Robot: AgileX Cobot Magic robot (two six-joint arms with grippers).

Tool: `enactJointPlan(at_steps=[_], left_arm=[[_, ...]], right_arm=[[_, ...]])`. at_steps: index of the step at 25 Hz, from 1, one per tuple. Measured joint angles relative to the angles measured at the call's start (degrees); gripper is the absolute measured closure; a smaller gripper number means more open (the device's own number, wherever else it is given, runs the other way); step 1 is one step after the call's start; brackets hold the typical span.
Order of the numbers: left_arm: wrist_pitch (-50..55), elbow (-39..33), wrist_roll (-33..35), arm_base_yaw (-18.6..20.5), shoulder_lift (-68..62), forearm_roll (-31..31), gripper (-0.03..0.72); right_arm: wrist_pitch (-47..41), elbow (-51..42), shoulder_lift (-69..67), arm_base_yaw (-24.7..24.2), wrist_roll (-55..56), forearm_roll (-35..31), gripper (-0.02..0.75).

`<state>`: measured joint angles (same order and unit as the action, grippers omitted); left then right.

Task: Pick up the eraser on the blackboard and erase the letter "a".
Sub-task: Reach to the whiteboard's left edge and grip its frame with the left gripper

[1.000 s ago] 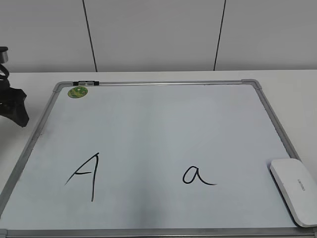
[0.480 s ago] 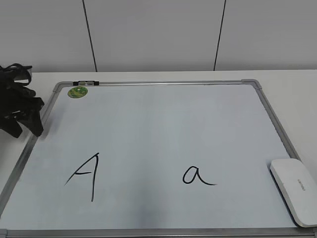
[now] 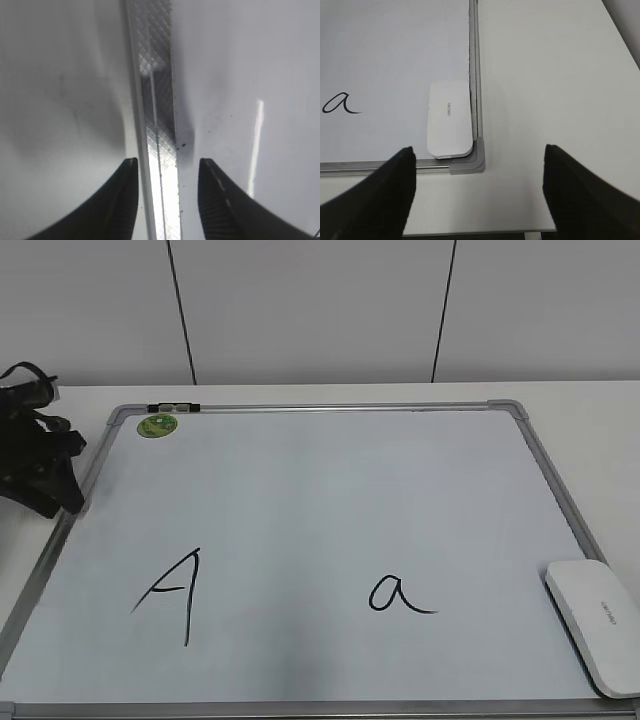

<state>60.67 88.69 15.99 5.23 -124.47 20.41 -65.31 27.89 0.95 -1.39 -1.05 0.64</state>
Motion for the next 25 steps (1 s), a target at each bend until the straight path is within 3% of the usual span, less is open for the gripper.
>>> enactJointPlan(at_steps=[5, 25], left_arm=[[0.0, 0.1, 1.6, 1.0, -1.0, 2.9, 0.456], [0.3, 0.7, 2.2, 1.6, -2.9, 4.4, 0.564]], right_arm=[[0.0, 0.0, 0.0, 0.0, 0.0, 0.0, 0.151], [0.0, 0.0, 0.0, 0.0, 0.0, 0.0, 0.151]])
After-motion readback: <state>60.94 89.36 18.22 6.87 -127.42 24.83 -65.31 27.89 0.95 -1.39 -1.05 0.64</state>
